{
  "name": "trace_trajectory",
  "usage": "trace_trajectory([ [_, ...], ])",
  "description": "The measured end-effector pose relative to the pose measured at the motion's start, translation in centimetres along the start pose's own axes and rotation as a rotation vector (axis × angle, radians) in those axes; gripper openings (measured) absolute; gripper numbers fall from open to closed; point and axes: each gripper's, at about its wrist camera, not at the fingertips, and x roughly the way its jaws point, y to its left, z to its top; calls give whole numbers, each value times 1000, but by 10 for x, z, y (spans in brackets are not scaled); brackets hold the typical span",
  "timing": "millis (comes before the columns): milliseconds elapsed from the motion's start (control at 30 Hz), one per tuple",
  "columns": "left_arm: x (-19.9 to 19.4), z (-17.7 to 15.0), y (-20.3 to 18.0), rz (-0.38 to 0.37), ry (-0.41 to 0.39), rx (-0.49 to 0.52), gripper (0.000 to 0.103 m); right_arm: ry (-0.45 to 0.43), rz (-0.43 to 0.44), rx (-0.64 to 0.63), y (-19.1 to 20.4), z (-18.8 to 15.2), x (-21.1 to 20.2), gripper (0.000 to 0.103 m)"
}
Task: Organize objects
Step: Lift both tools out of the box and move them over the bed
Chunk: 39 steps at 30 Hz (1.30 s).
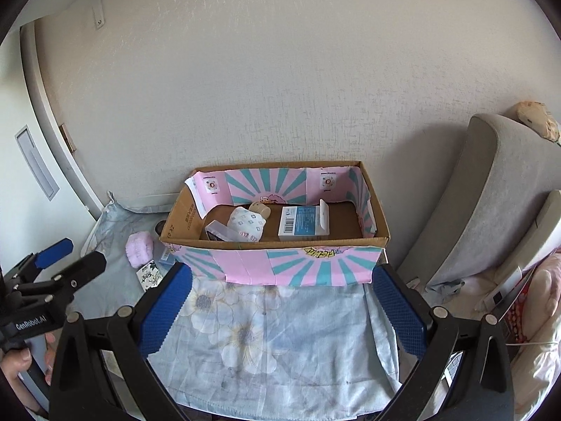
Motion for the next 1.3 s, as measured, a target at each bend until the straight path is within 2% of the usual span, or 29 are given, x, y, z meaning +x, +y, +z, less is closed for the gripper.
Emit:
trace_trajectory([
  [233, -3, 4, 13, -9, 5, -13, 103, -19, -11, 14, 6, 0, -3, 103],
  [500, -10, 11, 35, -15, 4, -34, 103, -43, 16, 4, 29, 3, -5, 103],
  [1133, -25, 7, 124, 11, 36, -68, 103, -36, 122, -51, 132, -7, 14, 103],
  [1300, -26, 5, 142, 12, 43, -80, 103, -45, 125, -76, 150, -9, 16, 103],
])
